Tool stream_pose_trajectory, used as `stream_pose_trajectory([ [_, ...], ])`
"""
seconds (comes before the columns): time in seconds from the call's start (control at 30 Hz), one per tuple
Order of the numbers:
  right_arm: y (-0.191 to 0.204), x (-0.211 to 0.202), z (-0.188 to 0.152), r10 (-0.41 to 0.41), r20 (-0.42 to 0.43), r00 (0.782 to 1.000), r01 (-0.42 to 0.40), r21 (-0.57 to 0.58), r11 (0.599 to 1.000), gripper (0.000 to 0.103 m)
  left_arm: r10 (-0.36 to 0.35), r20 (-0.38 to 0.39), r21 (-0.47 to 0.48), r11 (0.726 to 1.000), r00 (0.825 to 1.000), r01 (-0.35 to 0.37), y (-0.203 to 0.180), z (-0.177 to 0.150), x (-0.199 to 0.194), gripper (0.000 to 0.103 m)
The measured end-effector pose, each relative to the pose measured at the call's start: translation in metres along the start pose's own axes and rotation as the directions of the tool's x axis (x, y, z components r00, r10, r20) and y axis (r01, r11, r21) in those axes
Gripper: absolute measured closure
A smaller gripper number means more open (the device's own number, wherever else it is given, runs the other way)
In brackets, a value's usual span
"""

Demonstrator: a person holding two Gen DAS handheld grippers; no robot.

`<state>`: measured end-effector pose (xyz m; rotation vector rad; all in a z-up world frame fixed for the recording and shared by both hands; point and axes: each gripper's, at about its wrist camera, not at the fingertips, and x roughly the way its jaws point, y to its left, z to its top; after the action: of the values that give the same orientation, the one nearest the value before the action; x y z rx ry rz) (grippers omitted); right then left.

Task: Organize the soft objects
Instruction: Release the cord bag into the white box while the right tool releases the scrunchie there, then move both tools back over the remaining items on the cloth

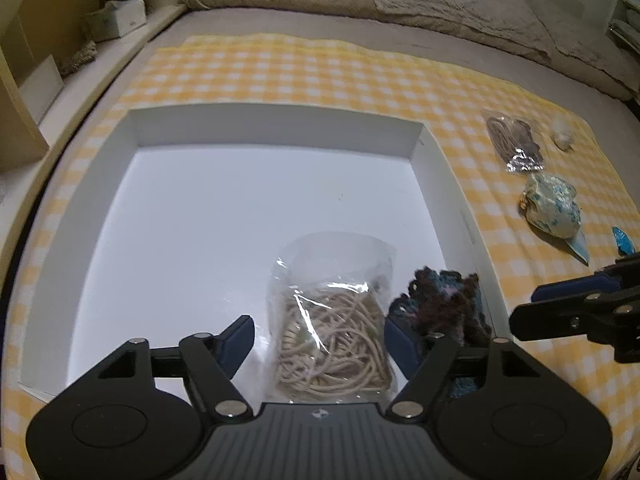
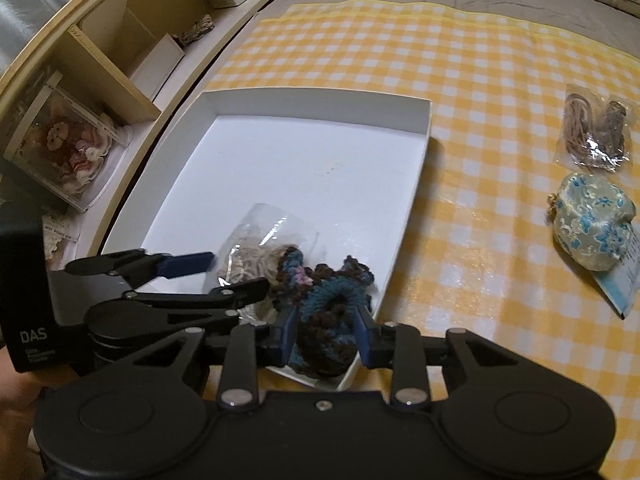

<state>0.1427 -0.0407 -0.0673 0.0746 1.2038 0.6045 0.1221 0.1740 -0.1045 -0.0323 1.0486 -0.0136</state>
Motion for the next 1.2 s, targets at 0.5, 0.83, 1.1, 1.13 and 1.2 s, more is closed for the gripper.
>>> stream_pose_trajectory([
  [0.5,0.001,-0.021,-0.007,-0.059,0.102,0.993,0.067,-0.074,0.995,0.021,0.048,0.082,-0.010,0.999,0.995,-0.048,0.013,-0.001,-0.032,0.002],
  [0.83,0.002,-0.039,-0.019,-0.105,0.196,0.975,0.135,-0.146,0.980,0.000,0.076,0.138,0.001,0.997,0.987,-0.077,0.013,-0.005,-0.055,0.000],
  [1.1,-0.003,-0.052,-0.022,-0.133,0.262,0.956,0.176,-0.146,0.974,0.000,0.068,0.183,-0.004,0.998,0.981,-0.068,0.012,-0.007,-0.077,0.000],
  [1.13,-0.004,-0.053,-0.023,-0.137,0.266,0.954,0.180,-0.144,0.973,0.000,0.066,0.188,-0.006,0.998,0.980,-0.066,0.011,-0.008,-0.079,0.000],
  [1.2,-0.005,-0.055,-0.023,-0.145,0.271,0.952,0.187,-0.137,0.973,0.000,0.064,0.201,-0.007,0.998,0.978,-0.064,0.011,-0.007,-0.084,0.000],
])
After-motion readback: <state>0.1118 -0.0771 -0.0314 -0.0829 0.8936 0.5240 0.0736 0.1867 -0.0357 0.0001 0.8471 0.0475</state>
